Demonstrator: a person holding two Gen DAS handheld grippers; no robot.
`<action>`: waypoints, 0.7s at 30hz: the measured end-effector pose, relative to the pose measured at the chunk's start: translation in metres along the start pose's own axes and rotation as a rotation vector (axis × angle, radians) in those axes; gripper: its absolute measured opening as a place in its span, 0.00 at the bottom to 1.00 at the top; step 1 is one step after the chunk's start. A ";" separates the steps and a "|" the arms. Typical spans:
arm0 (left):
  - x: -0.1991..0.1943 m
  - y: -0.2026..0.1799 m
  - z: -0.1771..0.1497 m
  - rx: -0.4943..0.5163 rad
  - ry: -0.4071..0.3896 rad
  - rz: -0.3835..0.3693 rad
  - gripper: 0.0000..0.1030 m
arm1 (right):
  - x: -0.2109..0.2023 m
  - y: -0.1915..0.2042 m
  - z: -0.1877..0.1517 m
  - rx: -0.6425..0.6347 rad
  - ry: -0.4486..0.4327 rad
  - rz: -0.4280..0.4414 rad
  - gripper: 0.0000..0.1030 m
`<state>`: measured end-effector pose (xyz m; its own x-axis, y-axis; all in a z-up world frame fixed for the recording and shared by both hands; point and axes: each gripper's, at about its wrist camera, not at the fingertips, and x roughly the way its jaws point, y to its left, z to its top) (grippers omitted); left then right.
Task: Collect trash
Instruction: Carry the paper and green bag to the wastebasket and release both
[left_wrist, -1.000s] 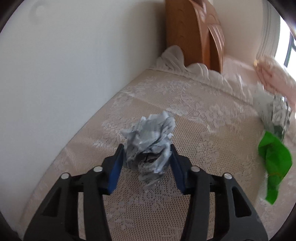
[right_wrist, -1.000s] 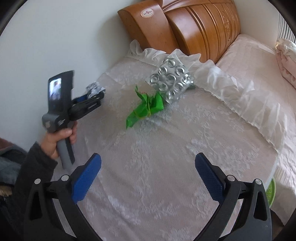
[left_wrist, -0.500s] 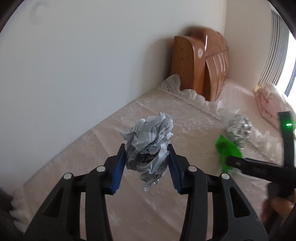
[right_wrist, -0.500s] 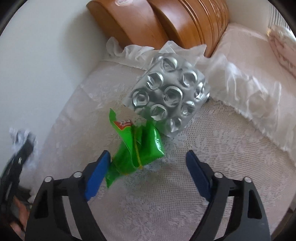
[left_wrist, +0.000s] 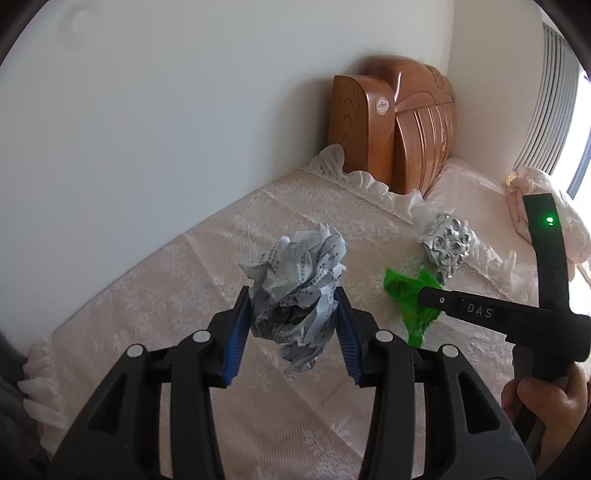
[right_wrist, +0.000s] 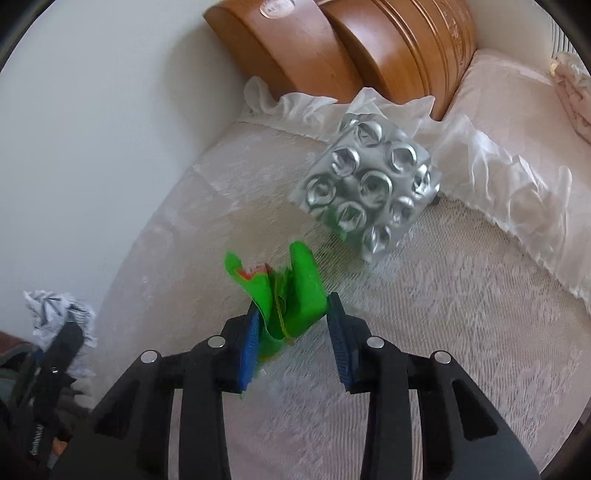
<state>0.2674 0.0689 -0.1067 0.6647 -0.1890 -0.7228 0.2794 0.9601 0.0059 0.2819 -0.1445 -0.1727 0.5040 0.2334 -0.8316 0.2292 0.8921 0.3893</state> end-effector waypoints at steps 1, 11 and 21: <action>-0.004 -0.003 -0.002 -0.002 -0.001 0.005 0.42 | -0.004 0.000 -0.003 -0.006 0.002 0.015 0.34; -0.072 -0.050 -0.031 -0.064 -0.024 0.039 0.42 | -0.090 -0.016 -0.080 -0.187 0.014 0.151 0.34; -0.119 -0.130 -0.090 -0.030 0.034 -0.017 0.42 | -0.154 -0.082 -0.156 -0.241 0.041 0.127 0.34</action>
<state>0.0897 -0.0152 -0.0838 0.6360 -0.1984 -0.7458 0.2691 0.9627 -0.0266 0.0557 -0.1937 -0.1382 0.4805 0.3609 -0.7993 -0.0408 0.9196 0.3907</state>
